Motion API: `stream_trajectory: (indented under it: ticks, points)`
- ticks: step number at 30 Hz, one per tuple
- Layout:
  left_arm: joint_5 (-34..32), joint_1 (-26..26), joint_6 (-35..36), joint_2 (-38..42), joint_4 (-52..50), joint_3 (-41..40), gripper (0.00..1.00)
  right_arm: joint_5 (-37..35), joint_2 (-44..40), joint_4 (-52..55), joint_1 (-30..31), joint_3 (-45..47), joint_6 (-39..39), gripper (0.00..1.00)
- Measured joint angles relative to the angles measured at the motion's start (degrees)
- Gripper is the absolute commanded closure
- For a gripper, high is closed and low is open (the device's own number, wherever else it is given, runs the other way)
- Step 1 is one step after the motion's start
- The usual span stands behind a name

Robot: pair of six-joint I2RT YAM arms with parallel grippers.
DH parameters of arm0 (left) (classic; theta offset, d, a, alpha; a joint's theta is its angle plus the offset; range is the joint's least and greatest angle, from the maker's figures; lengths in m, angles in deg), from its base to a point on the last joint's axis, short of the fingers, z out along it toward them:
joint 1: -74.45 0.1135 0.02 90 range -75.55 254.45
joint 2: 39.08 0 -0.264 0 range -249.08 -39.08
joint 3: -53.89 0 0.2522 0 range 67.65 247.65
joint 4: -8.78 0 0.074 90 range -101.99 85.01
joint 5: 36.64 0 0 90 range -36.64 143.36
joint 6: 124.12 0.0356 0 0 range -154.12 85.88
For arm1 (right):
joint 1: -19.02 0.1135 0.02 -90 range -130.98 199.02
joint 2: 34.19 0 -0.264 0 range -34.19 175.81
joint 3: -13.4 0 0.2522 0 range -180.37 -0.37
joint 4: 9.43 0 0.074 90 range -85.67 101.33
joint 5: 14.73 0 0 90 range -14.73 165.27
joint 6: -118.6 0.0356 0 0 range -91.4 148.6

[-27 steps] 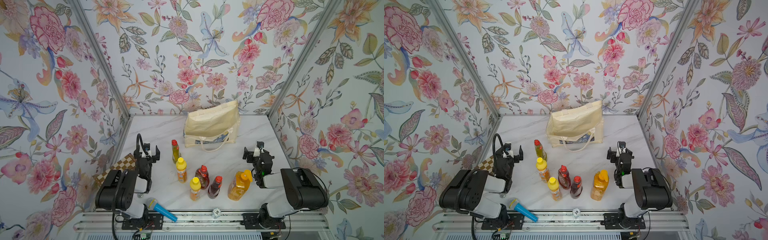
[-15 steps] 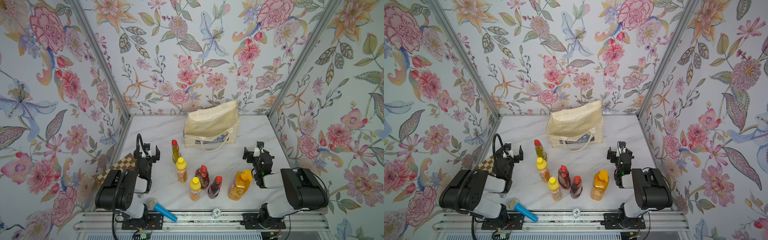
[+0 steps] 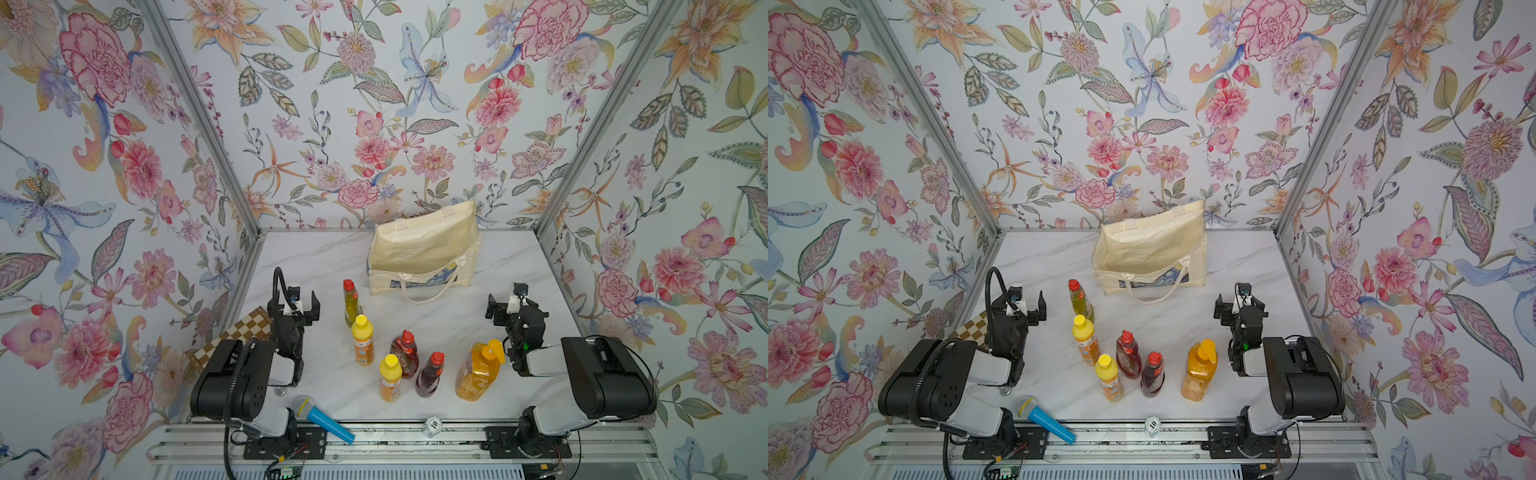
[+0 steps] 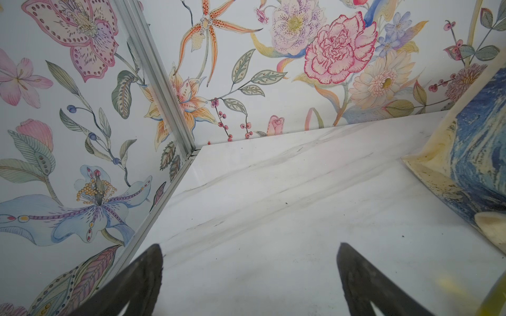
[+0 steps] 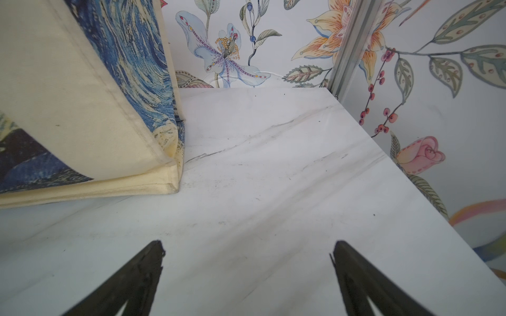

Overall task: Pack dish soap into the shopping bag
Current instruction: Adjust the shopping bag at the center of the board.

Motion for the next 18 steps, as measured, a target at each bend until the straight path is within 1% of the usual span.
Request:
stream_trajectory:
  ticks: [15, 18]
  points:
    - [-0.1, 0.3, -0.3, 0.0, 0.6, 0.2, 0.01, 0.0, 0.0, 0.0, 0.0, 0.0, 0.0, 0.01]
    - [-0.4, 0.9, -0.8, 1.6, -0.2, 0.2, 0.01, 0.0, -0.3, 1.9, -0.5, -0.9, 0.0, 0.01]
